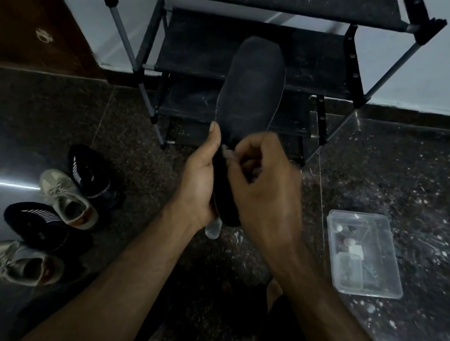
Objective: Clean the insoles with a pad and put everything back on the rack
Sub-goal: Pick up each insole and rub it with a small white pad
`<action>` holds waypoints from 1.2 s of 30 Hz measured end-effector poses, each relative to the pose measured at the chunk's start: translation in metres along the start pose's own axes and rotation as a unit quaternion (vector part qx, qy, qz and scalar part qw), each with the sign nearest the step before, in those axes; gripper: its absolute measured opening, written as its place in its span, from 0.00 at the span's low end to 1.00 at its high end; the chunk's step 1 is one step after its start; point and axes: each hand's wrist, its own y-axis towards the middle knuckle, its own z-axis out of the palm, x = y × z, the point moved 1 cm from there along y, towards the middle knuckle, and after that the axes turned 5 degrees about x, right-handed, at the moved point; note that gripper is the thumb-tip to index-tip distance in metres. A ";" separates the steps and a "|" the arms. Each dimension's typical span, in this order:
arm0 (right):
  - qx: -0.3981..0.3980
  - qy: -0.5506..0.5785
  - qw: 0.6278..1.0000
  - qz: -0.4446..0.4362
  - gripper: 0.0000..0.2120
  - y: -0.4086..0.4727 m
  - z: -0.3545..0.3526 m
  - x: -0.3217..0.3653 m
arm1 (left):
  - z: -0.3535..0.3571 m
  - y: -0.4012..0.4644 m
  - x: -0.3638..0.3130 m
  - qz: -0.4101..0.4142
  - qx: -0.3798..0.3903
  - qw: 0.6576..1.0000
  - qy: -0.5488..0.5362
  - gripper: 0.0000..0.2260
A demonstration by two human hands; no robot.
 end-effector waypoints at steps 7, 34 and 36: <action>-0.052 -0.019 0.998 0.009 0.08 0.013 -0.020 -0.016 | 0.005 -0.002 0.006 -0.016 0.024 0.999 -0.018 0.25; -0.086 -0.029 0.996 -0.003 0.07 0.024 -0.040 -0.022 | 0.012 -0.004 0.018 -0.053 0.046 0.997 0.039 0.24; -0.116 -0.018 0.993 0.014 0.07 0.027 -0.049 -0.029 | 0.012 -0.003 0.019 -0.058 0.041 0.995 0.063 0.24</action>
